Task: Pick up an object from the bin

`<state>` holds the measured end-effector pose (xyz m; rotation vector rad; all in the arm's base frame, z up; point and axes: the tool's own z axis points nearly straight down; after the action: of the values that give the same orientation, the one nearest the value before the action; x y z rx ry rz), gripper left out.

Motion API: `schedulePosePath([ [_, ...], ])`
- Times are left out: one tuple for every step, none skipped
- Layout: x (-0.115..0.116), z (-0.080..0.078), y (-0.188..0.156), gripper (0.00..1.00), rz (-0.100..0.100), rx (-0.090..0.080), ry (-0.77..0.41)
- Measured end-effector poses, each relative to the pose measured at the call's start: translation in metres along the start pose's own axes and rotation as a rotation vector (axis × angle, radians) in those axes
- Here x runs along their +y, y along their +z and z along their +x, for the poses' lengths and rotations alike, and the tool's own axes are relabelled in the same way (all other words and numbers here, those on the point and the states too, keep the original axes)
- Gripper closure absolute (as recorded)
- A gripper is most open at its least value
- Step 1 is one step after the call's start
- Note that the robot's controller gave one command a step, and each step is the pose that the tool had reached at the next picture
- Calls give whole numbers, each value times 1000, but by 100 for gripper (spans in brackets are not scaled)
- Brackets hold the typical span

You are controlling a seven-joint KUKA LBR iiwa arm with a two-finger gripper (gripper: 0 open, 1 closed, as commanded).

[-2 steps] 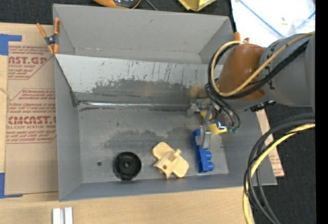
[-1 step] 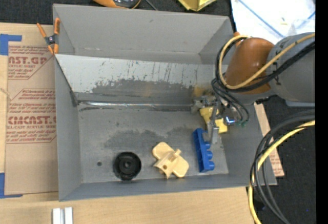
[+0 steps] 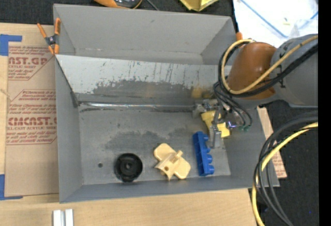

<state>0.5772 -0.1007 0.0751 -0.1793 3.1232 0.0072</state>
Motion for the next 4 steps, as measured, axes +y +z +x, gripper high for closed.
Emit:
schedulePosePath([
  [-19,43,-1,0,-32,-3,-44],
  [69,34,5,0,-5,-10,-116],
  [65,34,5,0,-4,-10,-111],
  [68,34,4,0,-4,-9,-85],
])
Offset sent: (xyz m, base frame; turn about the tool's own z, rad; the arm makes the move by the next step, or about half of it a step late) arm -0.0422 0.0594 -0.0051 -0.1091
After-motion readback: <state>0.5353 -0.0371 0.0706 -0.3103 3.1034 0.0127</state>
